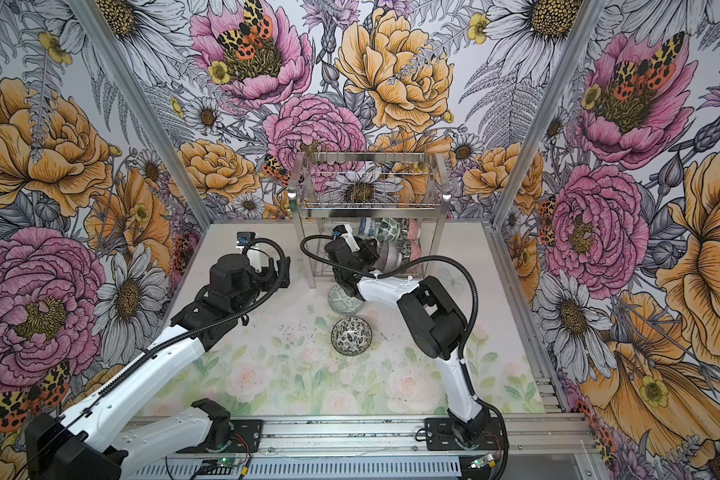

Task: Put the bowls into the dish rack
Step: 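Lower the navy bowl on edge into the rack slot beside the striped bowl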

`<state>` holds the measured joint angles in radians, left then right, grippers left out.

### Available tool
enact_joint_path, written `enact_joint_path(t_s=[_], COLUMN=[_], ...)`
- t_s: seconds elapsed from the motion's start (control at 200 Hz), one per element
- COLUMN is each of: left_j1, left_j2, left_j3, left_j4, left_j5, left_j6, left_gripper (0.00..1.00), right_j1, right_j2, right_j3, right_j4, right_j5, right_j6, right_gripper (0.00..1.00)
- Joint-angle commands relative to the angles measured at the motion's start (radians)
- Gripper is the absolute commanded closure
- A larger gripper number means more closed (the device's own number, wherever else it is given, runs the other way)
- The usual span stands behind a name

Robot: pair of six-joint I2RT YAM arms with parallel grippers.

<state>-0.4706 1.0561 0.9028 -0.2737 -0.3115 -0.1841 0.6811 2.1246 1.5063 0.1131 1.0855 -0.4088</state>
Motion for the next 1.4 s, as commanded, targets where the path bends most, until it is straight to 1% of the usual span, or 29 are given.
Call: enact_joint_path(t_s=[0.0, 0.49, 1.111, 1.391], left_j1=[0.011, 0.023, 0.036, 0.039], left_j2=[-0.005, 0.008, 0.011, -0.001], left_j3=[-0.013, -0.016, -0.028, -0.039], left_j4=[0.001, 0.01, 0.016, 0.013], left_j5=[0.028, 0.045, 0.058, 0.057], left_j6=[-0.018, -0.019, -0.024, -0.026], left_gripper=[0.01, 0.01, 0.01, 0.02], right_j1=[-0.007, -0.017, 0.001, 0.008], right_j2=[0.02, 0.106, 0.146, 0.145], right_j3=[0.057, 0.107, 0.138, 0.141], right_j4=[0.062, 0.066, 0.025, 0.005], right_j5=[0.053, 0.059, 0.031, 0.016], right_j6=[-0.034, -0.086, -0.097, -0.088], right_gripper=[1.0, 1.0, 1.0, 0.89])
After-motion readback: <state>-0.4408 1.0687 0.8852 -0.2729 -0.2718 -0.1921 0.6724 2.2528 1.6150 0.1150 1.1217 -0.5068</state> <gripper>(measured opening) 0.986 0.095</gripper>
